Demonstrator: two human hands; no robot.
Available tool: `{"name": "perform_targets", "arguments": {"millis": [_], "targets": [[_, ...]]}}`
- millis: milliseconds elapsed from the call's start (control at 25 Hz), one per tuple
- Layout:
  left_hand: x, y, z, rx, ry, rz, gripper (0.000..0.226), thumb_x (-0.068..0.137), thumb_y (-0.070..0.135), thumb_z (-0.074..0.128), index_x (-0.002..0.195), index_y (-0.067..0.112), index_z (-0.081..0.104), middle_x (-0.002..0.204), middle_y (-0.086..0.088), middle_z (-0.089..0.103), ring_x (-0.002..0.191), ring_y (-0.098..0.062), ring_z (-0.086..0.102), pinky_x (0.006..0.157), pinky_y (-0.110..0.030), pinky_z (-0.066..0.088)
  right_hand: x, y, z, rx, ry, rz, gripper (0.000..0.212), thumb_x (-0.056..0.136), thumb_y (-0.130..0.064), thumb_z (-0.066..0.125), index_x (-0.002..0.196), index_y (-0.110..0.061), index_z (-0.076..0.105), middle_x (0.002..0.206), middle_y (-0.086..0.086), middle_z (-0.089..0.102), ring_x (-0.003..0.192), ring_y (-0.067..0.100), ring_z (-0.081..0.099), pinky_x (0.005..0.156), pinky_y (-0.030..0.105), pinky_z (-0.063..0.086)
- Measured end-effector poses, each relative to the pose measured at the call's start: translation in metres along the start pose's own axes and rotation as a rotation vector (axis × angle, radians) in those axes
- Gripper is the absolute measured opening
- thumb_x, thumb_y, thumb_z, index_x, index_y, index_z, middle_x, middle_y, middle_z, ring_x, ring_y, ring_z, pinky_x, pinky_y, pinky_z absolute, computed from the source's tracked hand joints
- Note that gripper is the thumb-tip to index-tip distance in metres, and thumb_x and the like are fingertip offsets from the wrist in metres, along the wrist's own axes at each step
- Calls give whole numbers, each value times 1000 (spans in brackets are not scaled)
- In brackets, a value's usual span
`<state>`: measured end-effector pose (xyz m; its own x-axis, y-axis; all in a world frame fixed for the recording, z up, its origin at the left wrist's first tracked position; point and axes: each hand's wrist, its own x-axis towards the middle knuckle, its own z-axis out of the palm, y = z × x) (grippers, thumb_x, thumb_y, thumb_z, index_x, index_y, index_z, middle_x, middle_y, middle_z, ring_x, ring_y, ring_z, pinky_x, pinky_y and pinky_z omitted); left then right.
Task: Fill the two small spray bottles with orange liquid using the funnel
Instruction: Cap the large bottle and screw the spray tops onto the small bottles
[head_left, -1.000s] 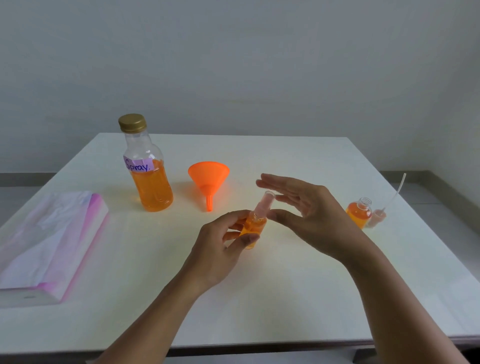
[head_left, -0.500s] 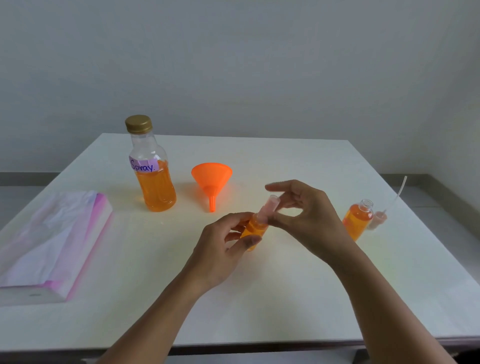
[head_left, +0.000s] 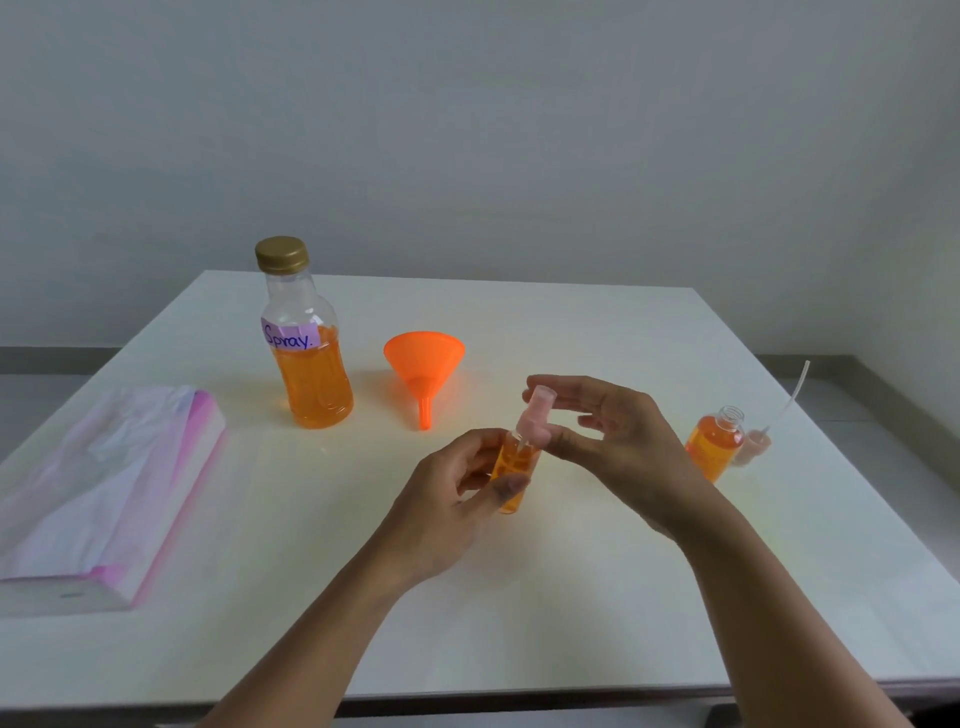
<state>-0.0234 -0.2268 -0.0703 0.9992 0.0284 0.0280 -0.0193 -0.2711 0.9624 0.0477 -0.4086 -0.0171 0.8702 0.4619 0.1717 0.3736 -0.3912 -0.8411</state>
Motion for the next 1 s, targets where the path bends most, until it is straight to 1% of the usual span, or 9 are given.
{"name": "perform_targets", "arguments": {"millis": [80, 160, 280, 400, 520, 640, 760, 880, 1000], "targets": [[0, 0, -2, -52, -37, -13, 45, 84, 48, 68, 126, 33, 58, 118, 12, 71, 113, -10, 65, 100, -39, 52, -2, -2, -4, 131, -105, -10, 48, 84, -43, 73, 129, -27, 68, 120, -17, 74, 119, 3, 65, 104, 42, 52], [-1, 1, -1, -94, -61, -10, 42, 86, 41, 69, 125, 29, 60, 115, 9, 73, 112, -12, 66, 100, -39, 52, -3, -1, -3, 244, -114, -3, 40, 84, -32, 74, 122, -19, 72, 115, -9, 77, 114, 11, 70, 102, 45, 54], [-2, 3, 1, -57, -57, -4, 42, 88, 39, 68, 128, 33, 61, 117, 13, 71, 113, -7, 65, 101, -35, 51, -1, 1, 5, 215, -9, 7, 39, 72, -40, 83, 106, -23, 76, 105, -8, 77, 100, 17, 73, 96, 51, 57], [-2, 4, 2, -20, -55, -8, 44, 85, 46, 67, 128, 36, 62, 116, 18, 71, 112, -2, 64, 101, -32, 51, 3, 6, 3, 207, -31, 23, 50, 70, -51, 81, 117, -35, 71, 106, -13, 74, 105, 12, 69, 91, 37, 60], [-2, 3, 1, -45, -64, -25, 46, 84, 46, 68, 127, 31, 64, 115, 15, 72, 111, -7, 66, 102, -37, 51, 3, 7, -7, 282, -161, -17, 49, 88, -34, 70, 136, -27, 62, 127, -18, 70, 121, 2, 63, 86, 16, 56], [-2, 2, 0, -53, -75, -20, 46, 84, 45, 69, 127, 29, 64, 114, 13, 73, 111, -10, 66, 102, -40, 51, 1, 7, -8, 363, -218, -14, 43, 93, -16, 67, 136, -17, 62, 123, -4, 74, 120, 14, 67, 95, 24, 56], [-2, 3, 2, -37, -28, 2, 45, 83, 46, 69, 125, 30, 66, 114, 13, 73, 110, -10, 66, 100, -39, 52, 1, -1, 0, 338, -84, -17, 31, 87, -19, 72, 118, -16, 71, 104, 2, 79, 105, 17, 74, 94, 32, 59], [-3, 5, 6, 82, 133, 63, 37, 81, 48, 70, 116, 38, 69, 107, 21, 73, 103, 0, 67, 93, -24, 54, 2, -8, 11, 203, 71, -43, 16, 89, -15, 75, 102, -24, 74, 92, -8, 81, 95, 7, 75, 86, 26, 61], [-7, 9, 17, 260, 310, 121, 36, 81, 45, 70, 116, 38, 68, 101, 27, 66, 90, 4, 62, 78, -4, 41, 2, -10, 25, 121, 188, -30, 20, 89, -11, 77, 98, -29, 73, 88, -15, 80, 91, 1, 75, 84, 26, 60]]}}
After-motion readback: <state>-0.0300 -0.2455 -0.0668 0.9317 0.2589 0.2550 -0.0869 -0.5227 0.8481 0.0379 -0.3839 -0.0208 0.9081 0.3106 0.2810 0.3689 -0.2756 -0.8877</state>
